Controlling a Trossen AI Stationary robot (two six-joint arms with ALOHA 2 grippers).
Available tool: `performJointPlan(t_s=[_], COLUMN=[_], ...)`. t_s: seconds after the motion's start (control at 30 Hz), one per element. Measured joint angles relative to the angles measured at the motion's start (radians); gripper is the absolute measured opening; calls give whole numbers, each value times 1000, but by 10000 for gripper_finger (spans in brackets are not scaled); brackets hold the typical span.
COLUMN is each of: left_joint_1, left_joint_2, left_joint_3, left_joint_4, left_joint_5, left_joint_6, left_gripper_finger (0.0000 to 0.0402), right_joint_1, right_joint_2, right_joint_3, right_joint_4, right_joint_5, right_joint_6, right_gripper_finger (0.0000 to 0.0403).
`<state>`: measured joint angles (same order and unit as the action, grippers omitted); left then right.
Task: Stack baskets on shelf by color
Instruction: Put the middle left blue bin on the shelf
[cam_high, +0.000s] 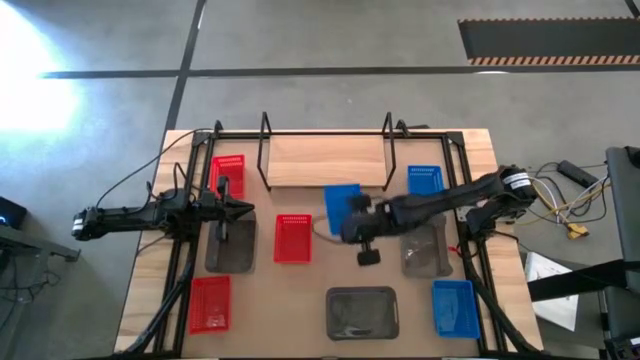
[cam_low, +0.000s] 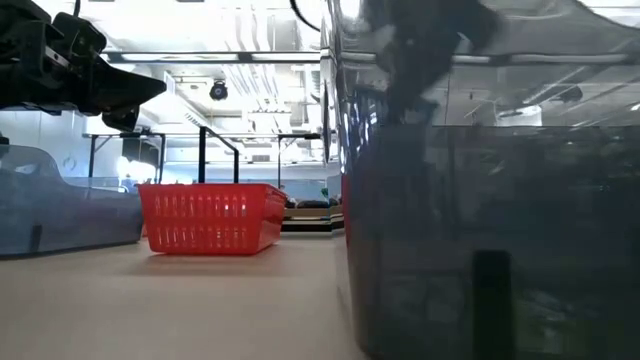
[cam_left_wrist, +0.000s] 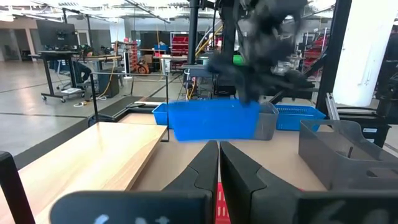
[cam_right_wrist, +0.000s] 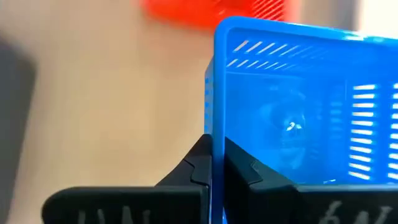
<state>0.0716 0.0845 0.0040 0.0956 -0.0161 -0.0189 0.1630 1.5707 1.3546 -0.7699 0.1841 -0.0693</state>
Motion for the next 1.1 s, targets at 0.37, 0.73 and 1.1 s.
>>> performJointPlan(t_s=[0.37,0.73,1.1], left_joint_1=[0,0,0], left_joint_2=[0,0,0], left_joint_3=[0,0,0], left_joint_4=[1,0,0], left_joint_5=[0,0,0], left_joint_6=[0,0,0], left_gripper_finger=[0,0,0], right_joint_1=[-368,-488,-556], right_joint_2=[1,3,3], right_joint_3=[17,-87,-149], right_joint_4=[-11,22,62], right_joint_5=[-65,-79,-76], right_joint_6=[-160,-265,-290], right_gripper_finger=[8,8,9])
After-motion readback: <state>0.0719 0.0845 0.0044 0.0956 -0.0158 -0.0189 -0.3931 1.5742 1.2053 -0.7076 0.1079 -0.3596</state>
